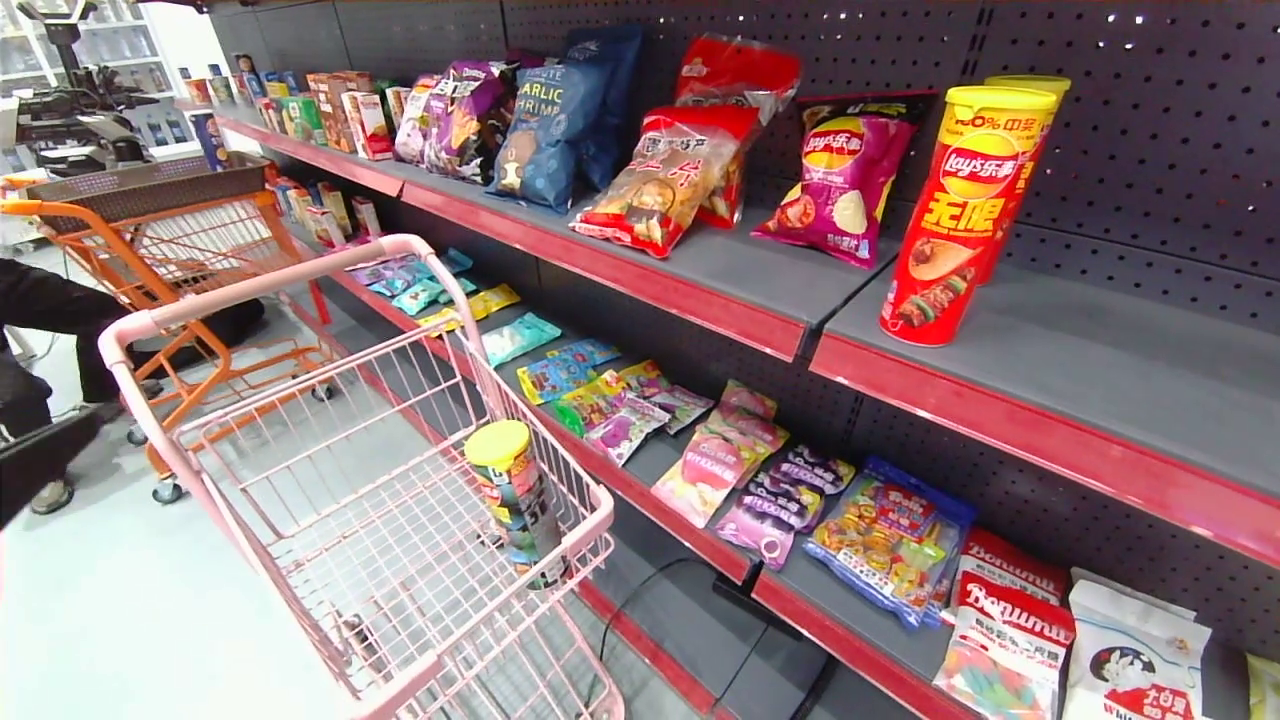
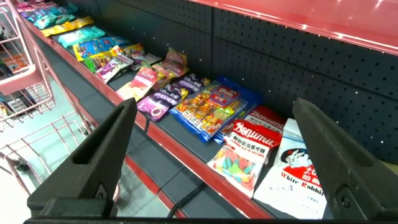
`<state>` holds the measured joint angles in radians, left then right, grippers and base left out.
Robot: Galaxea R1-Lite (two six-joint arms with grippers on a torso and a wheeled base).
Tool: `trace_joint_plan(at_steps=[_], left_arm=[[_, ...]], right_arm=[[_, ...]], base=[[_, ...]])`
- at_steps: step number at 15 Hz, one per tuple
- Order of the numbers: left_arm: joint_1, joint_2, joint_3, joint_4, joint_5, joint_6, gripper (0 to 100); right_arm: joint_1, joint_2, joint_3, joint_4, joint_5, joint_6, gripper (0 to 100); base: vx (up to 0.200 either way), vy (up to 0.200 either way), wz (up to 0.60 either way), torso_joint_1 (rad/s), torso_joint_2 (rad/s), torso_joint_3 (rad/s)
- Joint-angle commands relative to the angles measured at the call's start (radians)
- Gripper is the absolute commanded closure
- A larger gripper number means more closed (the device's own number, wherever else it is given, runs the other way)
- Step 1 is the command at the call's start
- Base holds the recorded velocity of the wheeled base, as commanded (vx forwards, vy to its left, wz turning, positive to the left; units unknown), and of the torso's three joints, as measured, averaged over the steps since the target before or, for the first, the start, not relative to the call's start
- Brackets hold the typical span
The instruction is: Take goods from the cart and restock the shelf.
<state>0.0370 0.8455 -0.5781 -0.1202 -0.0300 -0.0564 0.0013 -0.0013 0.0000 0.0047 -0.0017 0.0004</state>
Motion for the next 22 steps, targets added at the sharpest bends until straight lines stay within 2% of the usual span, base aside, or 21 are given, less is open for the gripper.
trace_joint_plan(at_steps=[1, 2, 3, 4, 5, 7, 9, 10, 11, 12, 13, 16, 22], left_arm=[[0.017, 0.547, 0.043, -0.268, -0.168, 0.078, 0], [0.017, 0.612, 0.061, -0.312, -0.185, 0.095, 0], [0.017, 0.612, 0.061, -0.312, -0.185, 0.095, 0], [0.009, 0.819, 0.115, -0.515, -0.232, 0.116, 0], [-0.02, 0.888, 0.126, -0.605, -0.271, 0.121, 0], [-0.083, 0.986, 0.127, -0.687, -0.309, 0.121, 0], [-0.1, 1.034, 0.122, -0.72, -0.352, 0.136, 0], [-0.1, 1.113, 0.116, -0.777, -0.366, 0.191, 0], [-0.105, 1.164, 0.118, -0.848, -0.384, 0.224, 0], [-0.106, 1.17, 0.118, -0.858, -0.386, 0.228, 0], [-0.164, 1.23, 0.109, -0.957, -0.389, 0.219, 0], [-0.197, 1.284, 0.052, -0.975, -0.392, 0.217, 0], [-0.227, 1.343, -0.06, -0.972, -0.39, 0.217, 0]], right_arm=[[0.0, 0.001, 0.0, 0.0, 0.0, 0.0, 0], [0.0, 0.001, 0.0, 0.0, 0.0, -0.002, 0], [0.0, 0.001, 0.0, 0.0, 0.0, -0.002, 0], [0.0, 0.001, 0.0, 0.0, 0.0, -0.003, 0], [0.0, 0.001, 0.0, 0.0, 0.0, -0.003, 0], [0.0, 0.001, 0.0, 0.0, 0.0, -0.003, 0], [0.0, 0.001, 0.0, 0.0, 0.0, -0.003, 0], [0.0, 0.001, 0.0, 0.0, 0.0, -0.003, 0], [0.0, 0.001, 0.0, 0.0, 0.0, -0.003, 0], [0.0, 0.001, 0.0, 0.0, 0.0, -0.003, 0], [0.0, 0.001, 0.0, 0.0, 0.0, -0.003, 0], [0.0, 0.001, 0.0, 0.0, 0.0, -0.003, 0], [0.0, 0.001, 0.0, 0.0, 0.0, -0.005, 0]], base=[[0.0, 0.0, 0.0, 0.0, 0.0, 0.0], [0.0, 0.0, 0.0, 0.0, 0.0, 0.0], [0.0, 0.0, 0.0, 0.0, 0.0, 0.0], [0.0, 0.0, 0.0, 0.0, 0.0, 0.0], [0.0, 0.0, 0.0, 0.0, 0.0, 0.0], [0.0, 0.0, 0.0, 0.0, 0.0, 0.0], [0.0, 0.0, 0.0, 0.0, 0.0, 0.0], [0.0, 0.0, 0.0, 0.0, 0.0, 0.0], [0.0, 0.0, 0.0, 0.0, 0.0, 0.0], [0.0, 0.0, 0.0, 0.0, 0.0, 0.0], [0.0, 0.0, 0.0, 0.0, 0.0, 0.0], [0.0, 0.0, 0.0, 0.0, 0.0, 0.0], [0.0, 0.0, 0.0, 0.0, 0.0, 0.0]])
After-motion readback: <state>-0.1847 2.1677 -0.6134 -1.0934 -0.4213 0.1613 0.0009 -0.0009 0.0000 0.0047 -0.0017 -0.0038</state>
